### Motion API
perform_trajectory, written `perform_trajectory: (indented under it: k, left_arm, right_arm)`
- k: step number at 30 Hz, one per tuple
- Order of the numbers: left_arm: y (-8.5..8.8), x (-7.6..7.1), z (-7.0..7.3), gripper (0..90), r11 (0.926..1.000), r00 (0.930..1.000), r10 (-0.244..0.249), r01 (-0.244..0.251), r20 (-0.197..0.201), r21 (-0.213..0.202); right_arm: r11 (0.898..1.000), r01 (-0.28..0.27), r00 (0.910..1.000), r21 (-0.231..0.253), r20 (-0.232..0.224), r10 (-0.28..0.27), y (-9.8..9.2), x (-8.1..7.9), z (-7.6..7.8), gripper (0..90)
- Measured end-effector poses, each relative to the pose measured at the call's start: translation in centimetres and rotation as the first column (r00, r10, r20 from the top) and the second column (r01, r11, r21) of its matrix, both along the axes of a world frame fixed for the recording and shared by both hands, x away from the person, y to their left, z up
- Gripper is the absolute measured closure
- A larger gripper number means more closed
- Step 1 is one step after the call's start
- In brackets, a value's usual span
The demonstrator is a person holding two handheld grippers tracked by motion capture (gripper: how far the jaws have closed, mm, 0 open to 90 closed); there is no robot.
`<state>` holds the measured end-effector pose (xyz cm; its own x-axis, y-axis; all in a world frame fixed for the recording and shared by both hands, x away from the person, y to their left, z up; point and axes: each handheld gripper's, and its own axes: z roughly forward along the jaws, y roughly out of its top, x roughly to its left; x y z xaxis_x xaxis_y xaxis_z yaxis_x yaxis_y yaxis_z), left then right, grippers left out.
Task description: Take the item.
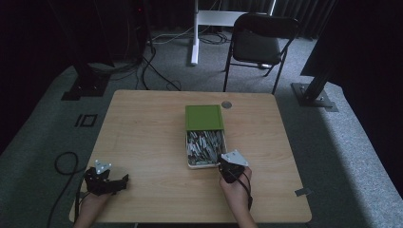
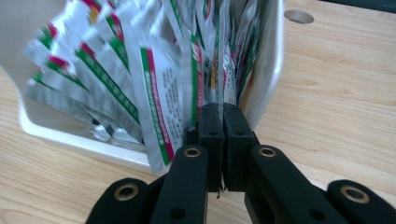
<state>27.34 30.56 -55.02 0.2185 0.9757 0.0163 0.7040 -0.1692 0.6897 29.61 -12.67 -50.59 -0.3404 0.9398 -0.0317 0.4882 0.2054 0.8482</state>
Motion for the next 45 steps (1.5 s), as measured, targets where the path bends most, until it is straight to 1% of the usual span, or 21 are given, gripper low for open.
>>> perform_trajectory:
  k: [1, 3, 5, 11, 12, 13, 15, 16, 20, 21, 23, 24, 27, 28, 34, 35, 37, 38, 39, 43, 45]
  left_arm:
    - [0.0, 0.0, 0.0, 1.3, 1.0, 1.0, 0.0, 0.0, 0.0, 0.0]
    - [0.0, 0.0, 0.0, 1.3, 1.0, 1.0, 0.0, 0.0, 0.0, 0.0]
    - [0.0, 0.0, 0.0, 1.3, 1.0, 1.0, 0.0, 0.0, 0.0, 0.0]
    - [0.0, 0.0, 0.0, 1.3, 1.0, 1.0, 0.0, 0.0, 0.0, 0.0]
    - [0.0, 0.0, 0.0, 1.3, 1.0, 1.0, 0.0, 0.0, 0.0, 0.0]
    - [0.0, 0.0, 0.0, 1.3, 1.0, 1.0, 0.0, 0.0, 0.0, 0.0]
    - [0.0, 0.0, 0.0, 1.3, 1.0, 1.0, 0.0, 0.0, 0.0, 0.0]
    - [0.0, 0.0, 0.0, 1.3, 1.0, 1.0, 0.0, 0.0, 0.0, 0.0]
    - [0.0, 0.0, 0.0, 1.3, 1.0, 1.0, 0.0, 0.0, 0.0, 0.0]
    - [0.0, 0.0, 0.0, 1.3, 1.0, 1.0, 0.0, 0.0, 0.0, 0.0]
    - [0.0, 0.0, 0.0, 1.3, 1.0, 1.0, 0.0, 0.0, 0.0, 0.0]
    - [0.0, 0.0, 0.0, 1.3, 1.0, 1.0, 0.0, 0.0, 0.0, 0.0]
    - [0.0, 0.0, 0.0, 1.3, 1.0, 1.0, 0.0, 0.0, 0.0, 0.0]
    - [0.0, 0.0, 0.0, 1.3, 1.0, 1.0, 0.0, 0.0, 0.0, 0.0]
    - [0.0, 0.0, 0.0, 1.3, 1.0, 1.0, 0.0, 0.0, 0.0, -0.001]
    - [0.0, 0.0, 0.0, 1.3, 1.0, 1.0, 0.0, 0.0, 0.0, 0.0]
    - [0.0, 0.0, 0.0, 1.3, 1.0, 1.0, 0.0, 0.0, 0.0, 0.0]
    - [0.0, 0.0, 0.0, 1.3, 1.0, 1.0, 0.002, -0.002, 0.002, -0.002]
    - [0.0, 0.0, 0.0, 1.3, 1.0, 1.0, 0.002, -0.002, 0.002, -0.002]
    - [0.0, 0.0, 0.0, 1.3, 1.0, 1.0, 0.001, -0.001, 0.001, -0.001]
    - [0.0, 0.0, 0.0, 1.3, 1.0, 1.0, 0.002, -0.002, 0.002, -0.003]
  right_arm:
    - [1.0, -0.003, 1.0, 0.005, 0.003, 0.003, -0.1, -0.1, 0.3, 88.6]
    - [1.0, -0.003, 1.0, 0.005, 0.003, 0.003, -0.1, -0.1, 0.3, 88.6]
    - [1.0, -0.01, 0.9996, 0.01, 0.026, 0.01, -0.5, -0.3, 1.1, 88.7]
    - [0.999, -0.025, 0.9986, 0.045, 0.049, 0.023, -0.8, -0.6, 2.5, 88.7]
    - [0.998, -0.024, 0.9982, 0.059, 0.057, 0.021, -0.9, -0.7, 2.8, 88.7]
    - [0.998, -0.027, 0.9975, 0.054, 0.066, 0.024, -1.0, -0.8, 3.1, 88.7]
    - [0.997, -0.03, 0.9967, 0.075, 0.078, 0.024, -1.2, -1.0, 3.7, 88.7]
    - [0.997, -0.032, 0.996, 0.077, 0.086, 0.025, -1.3, -1.1, 4.1, 88.7]
    - [0.993, -0.042, 0.9922, 0.112, 0.121, 0.029, -1.7, -1.5, 5.5, 88.7]
    - [0.991, -0.045, 0.9909, 0.128, 0.132, 0.028, -1.8, -1.6, 5.9, 88.6]
    - [0.99, -0.051, 0.9874, 0.134, 0.155, 0.029, -2.1, -1.8, 6.6, 88.6]
    - [0.987, -0.049, 0.9863, 0.152, 0.163, 0.024, -2.3, -1.8, 6.9, 88.7]
    - [0.985, -0.035, 0.9814, 0.168, 0.192, 0.002, -3.1, -1.8, 7.8, 88.7]
    - [0.986, -0.031, 0.9806, 0.163, 0.196, -0.001, -3.3, -1.7, 8.0, 88.7]
    - [0.985, 0.009, 0.9763, 0.175, 0.211, -0.046, -4.8, -0.9, 8.6, 88.6]
    - [0.982, 0.015, 0.9739, 0.187, 0.22, -0.057, -5.1, -0.7, 8.6, 88.6]
    - [0.981, 0.025, 0.9718, 0.191, 0.226, -0.069, -5.5, -0.3, 8.7, 88.6]
    - [0.978, 0.026, 0.9703, 0.206, 0.23, -0.074, -5.7, 0.0, 8.6, 88.6]
    - [0.978, 0.032, 0.9698, 0.204, 0.23, -0.08, -5.8, 0.2, 8.6, 88.6]
    - [0.977, 0.052, 0.9718, 0.205, 0.215, -0.097, -6.3, 1.4, 8.1, 88.6]
    - [0.975, 0.049, 0.9726, 0.219, 0.211, -0.096, -6.6, 2.0, 7.7, 88.6]
